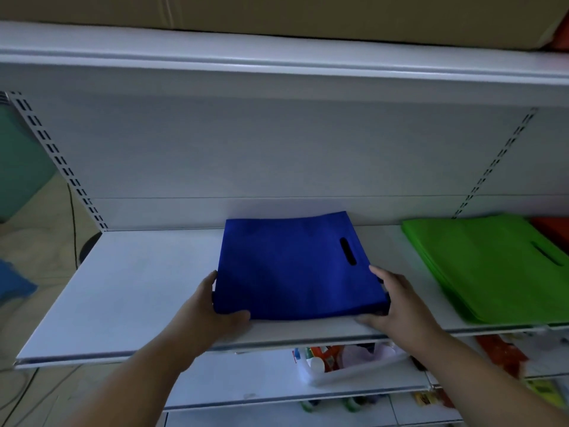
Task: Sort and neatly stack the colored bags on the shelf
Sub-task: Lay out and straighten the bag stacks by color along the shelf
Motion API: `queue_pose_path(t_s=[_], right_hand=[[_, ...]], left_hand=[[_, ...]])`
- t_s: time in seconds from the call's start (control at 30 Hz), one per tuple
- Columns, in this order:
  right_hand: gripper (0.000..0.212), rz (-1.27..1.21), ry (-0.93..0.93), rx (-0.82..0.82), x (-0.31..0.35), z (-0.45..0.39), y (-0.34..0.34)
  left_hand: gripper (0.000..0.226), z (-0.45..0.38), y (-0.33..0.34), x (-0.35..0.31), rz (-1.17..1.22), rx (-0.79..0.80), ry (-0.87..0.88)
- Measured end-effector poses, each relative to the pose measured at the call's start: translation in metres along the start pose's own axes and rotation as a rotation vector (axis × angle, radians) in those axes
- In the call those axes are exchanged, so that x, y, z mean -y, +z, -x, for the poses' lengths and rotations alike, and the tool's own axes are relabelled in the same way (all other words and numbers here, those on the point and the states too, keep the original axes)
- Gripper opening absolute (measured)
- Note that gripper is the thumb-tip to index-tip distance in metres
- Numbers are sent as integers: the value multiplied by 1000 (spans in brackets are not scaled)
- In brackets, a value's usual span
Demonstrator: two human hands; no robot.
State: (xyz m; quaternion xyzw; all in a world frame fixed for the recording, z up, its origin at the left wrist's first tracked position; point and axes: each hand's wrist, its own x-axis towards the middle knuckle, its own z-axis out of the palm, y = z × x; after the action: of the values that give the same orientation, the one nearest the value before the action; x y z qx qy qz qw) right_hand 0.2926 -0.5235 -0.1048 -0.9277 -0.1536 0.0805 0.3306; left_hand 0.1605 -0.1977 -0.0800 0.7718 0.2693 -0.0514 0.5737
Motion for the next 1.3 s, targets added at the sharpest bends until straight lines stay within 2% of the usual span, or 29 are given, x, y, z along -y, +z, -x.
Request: queue_pose_path(t_s=[0.1, 0.23, 0.7, 0.8, 0.87, 0.97, 1.03, 1.1, 1.17, 1.23, 1.3], right_hand=[[101, 12, -17, 39, -3, -6, -7], [100, 34, -40, 51, -6, -9, -9], [109, 57, -69, 95, -6, -14, -12], [104, 70, -64, 46, -6, -13, -11], [102, 47, -58, 15, -5, -9, -8], [109, 33, -39, 52, -5, -5, -5], [109, 36, -29, 56, -1, -6, -7], [108, 131, -40, 86, 2, -8, -9], [111, 306, -40, 110, 8, -5, -9], [114, 552, -91, 37, 21, -1, -10], [110, 689, -204, -38, 38, 2, -4]], left_hand=[[93, -3, -3, 5, -266, -44, 82], [94, -9, -3, 1, -464, -105, 147], [85, -16, -7, 7, -521, -61, 205], [83, -19, -6, 9, -546, -79, 213], [79, -20, -3, 12, -532, -102, 220], [68, -14, 1, 16, -526, -114, 265], [65, -11, 2, 10, -480, -66, 232], [56, -12, 5, 3, -344, -54, 84], [48, -12, 7, -3, -87, -95, -113], [41, -14, 8, -14, 217, -92, -282], [28, -16, 6, -25, 335, -72, -334]])
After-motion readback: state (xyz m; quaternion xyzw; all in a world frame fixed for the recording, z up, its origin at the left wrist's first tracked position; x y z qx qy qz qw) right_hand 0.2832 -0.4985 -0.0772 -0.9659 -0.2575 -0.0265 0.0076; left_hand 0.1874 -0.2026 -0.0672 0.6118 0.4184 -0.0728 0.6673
